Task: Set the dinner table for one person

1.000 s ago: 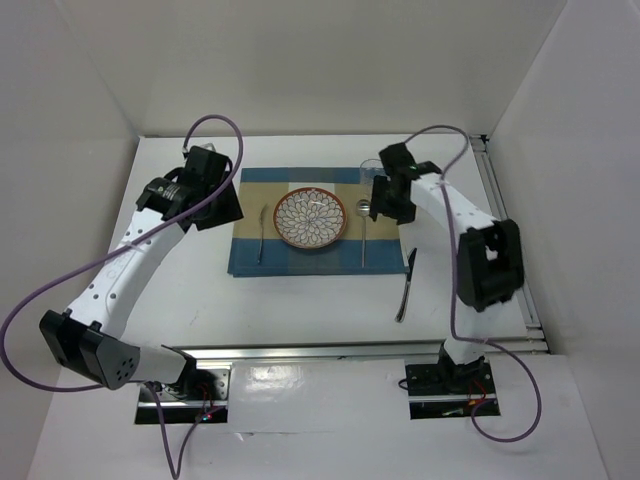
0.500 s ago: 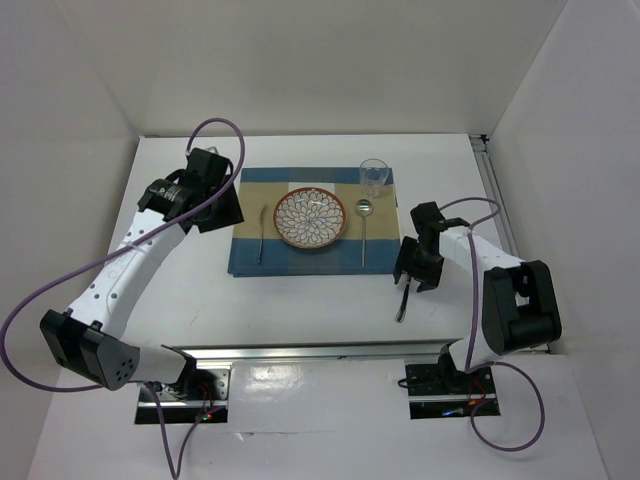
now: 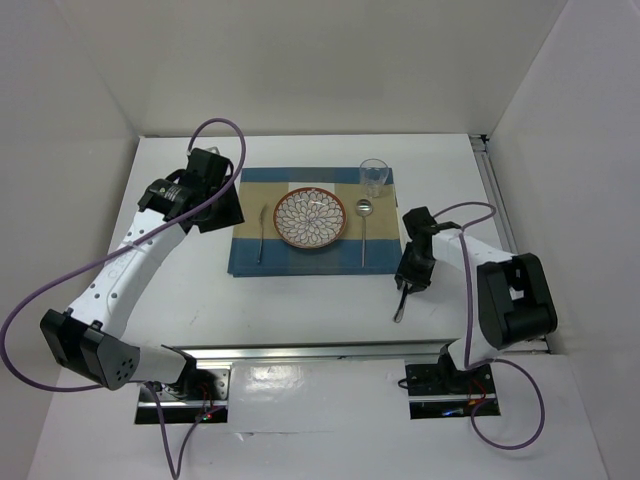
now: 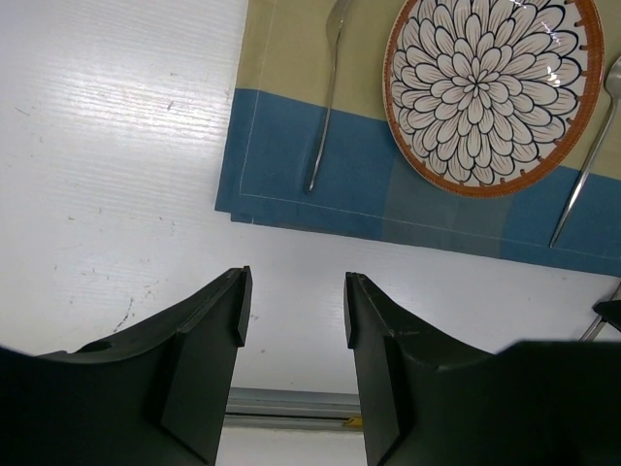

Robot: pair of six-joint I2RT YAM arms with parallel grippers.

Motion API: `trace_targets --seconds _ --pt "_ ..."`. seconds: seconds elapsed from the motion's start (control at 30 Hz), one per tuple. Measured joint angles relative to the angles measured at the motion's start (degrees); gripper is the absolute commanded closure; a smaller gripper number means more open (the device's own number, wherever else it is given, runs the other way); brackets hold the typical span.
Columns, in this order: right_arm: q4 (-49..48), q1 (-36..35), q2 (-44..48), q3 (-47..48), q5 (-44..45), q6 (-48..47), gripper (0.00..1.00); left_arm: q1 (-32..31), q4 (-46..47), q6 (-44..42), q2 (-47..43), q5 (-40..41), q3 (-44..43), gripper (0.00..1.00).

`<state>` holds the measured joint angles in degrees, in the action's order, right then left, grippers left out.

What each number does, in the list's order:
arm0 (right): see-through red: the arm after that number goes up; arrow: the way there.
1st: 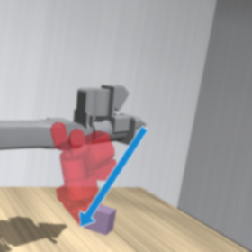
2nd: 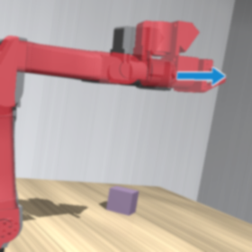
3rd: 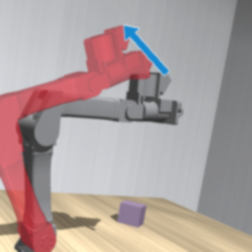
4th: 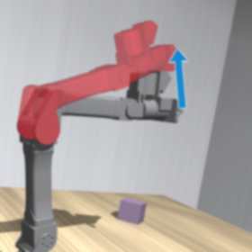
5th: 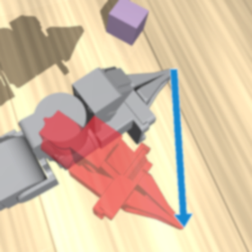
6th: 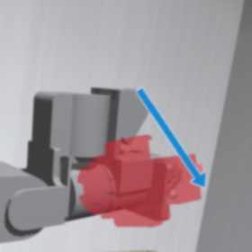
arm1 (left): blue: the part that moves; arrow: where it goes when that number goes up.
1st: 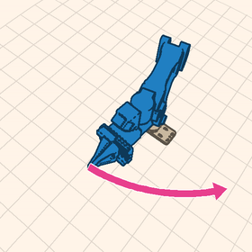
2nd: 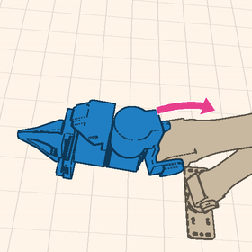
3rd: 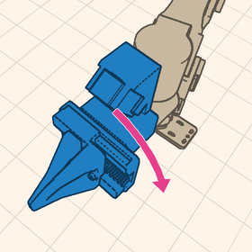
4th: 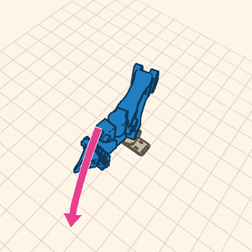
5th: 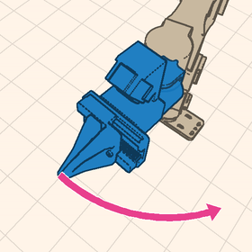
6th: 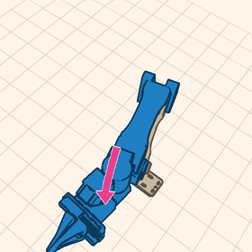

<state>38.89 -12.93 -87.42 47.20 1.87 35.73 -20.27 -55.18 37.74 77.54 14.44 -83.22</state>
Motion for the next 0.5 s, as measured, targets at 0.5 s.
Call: trace_targets --seconds 0.5 --pt "1.4 -5.4 -2.0 1.2 3.9 5.5 0.9 0.0 0.0 -0.1 0.0 -0.5 0.0 0.41"
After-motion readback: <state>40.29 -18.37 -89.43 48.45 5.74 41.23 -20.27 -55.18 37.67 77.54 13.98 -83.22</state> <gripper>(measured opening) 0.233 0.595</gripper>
